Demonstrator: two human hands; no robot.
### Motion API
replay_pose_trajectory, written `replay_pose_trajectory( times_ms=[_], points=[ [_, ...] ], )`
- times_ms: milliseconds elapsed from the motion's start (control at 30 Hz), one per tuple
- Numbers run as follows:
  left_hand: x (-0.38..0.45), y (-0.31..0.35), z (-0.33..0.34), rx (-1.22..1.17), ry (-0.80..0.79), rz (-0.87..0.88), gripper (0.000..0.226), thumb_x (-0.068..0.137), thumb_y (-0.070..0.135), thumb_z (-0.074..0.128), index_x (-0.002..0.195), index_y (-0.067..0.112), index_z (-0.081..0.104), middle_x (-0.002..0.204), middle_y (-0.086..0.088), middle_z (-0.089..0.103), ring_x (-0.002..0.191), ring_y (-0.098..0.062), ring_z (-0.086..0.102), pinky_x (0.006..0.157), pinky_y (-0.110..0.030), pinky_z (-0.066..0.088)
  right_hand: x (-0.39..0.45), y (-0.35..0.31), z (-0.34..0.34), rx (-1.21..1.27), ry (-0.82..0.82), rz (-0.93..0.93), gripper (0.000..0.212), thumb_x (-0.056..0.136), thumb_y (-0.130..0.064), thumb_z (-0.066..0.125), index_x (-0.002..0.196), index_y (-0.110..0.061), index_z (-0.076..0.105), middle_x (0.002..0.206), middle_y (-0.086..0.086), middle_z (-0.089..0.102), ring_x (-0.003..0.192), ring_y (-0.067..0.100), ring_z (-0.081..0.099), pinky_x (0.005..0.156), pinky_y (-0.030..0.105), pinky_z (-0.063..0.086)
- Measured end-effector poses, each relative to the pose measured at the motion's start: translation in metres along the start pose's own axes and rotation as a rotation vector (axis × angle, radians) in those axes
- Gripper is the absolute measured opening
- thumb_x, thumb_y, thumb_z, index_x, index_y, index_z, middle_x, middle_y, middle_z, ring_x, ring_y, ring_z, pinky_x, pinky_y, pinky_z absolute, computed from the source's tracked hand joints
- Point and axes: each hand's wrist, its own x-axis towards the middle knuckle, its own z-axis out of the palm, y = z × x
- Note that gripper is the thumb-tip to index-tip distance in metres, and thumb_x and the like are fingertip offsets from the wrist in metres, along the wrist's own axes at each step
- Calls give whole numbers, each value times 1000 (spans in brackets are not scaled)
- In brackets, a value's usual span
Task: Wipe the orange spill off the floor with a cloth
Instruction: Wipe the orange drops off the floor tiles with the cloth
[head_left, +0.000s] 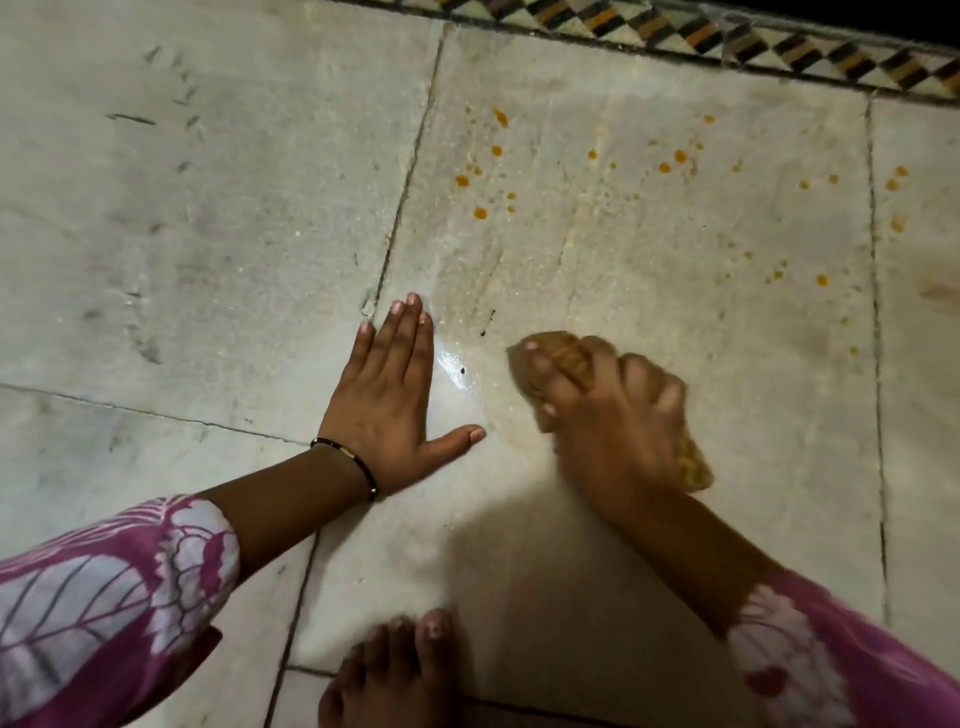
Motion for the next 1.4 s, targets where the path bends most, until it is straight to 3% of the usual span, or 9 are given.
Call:
replay_pose_trajectory(
  times_ms=[167,367,500,667,867,1000,1167,1267,1400],
  points=[
    [0,-2,2,8,0,8,111,78,83,18,150,-1,4,159,-17,-1,147,-27,-3,119,-41,-3,66,-24,-9,51,24,-117,54,87,-32,52,138,-44,37,137,9,39,116,29,36,91,46,24],
    [0,-2,2,-9,5,3,111,78,83,17,150,-1,7,159,-17,2,147,-28,0,119,-43,0,33,96,-18,99,101,309,50,90,-36,50,137,-46,37,134,11,39,114,33,35,89,44,27],
    [0,0,3,-14,14,0,111,78,82,20,150,-2,8,159,-19,3,147,-29,2,119,-46,3,-52,65,-5,106,53,476,51,89,-27,51,137,-37,37,130,16,42,108,36,40,90,51,33],
    [-1,-1,3,-4,15,11,109,79,81,16,150,-2,9,158,-19,4,147,-29,3,119,-46,4,-38,-46,9,88,86,24,62,74,-31,62,134,-42,45,125,7,54,96,28,43,83,47,32],
    [0,-4,0,-13,19,14,109,78,81,20,151,1,6,159,-16,1,147,-27,0,119,-42,0,50,42,-10,115,61,167,49,86,-33,51,132,-50,43,141,4,37,118,30,34,91,46,26],
    [-1,-3,1,-10,15,8,110,78,82,18,150,0,8,159,-17,3,147,-28,3,119,-45,4,-10,111,-12,73,77,310,54,86,-32,50,138,-43,39,137,10,39,113,34,36,88,46,29],
    [-1,-1,1,-8,15,12,110,78,82,19,150,-1,8,159,-18,4,147,-30,3,119,-46,3,-78,54,4,32,86,151,57,76,-33,55,131,-39,47,129,15,51,103,33,39,89,55,36],
    [0,-3,0,0,16,20,111,77,81,22,149,-2,10,158,-20,5,147,-31,5,119,-47,4,-52,-1,5,94,109,-69,58,75,-31,60,130,-44,47,128,7,54,100,29,43,88,49,31],
    [0,-2,-1,-1,11,18,112,76,81,22,150,-2,7,159,-19,3,147,-30,2,119,-45,1,5,3,-3,93,56,-70,59,76,-31,62,130,-48,47,134,4,48,108,27,42,87,42,25]
  ],
)
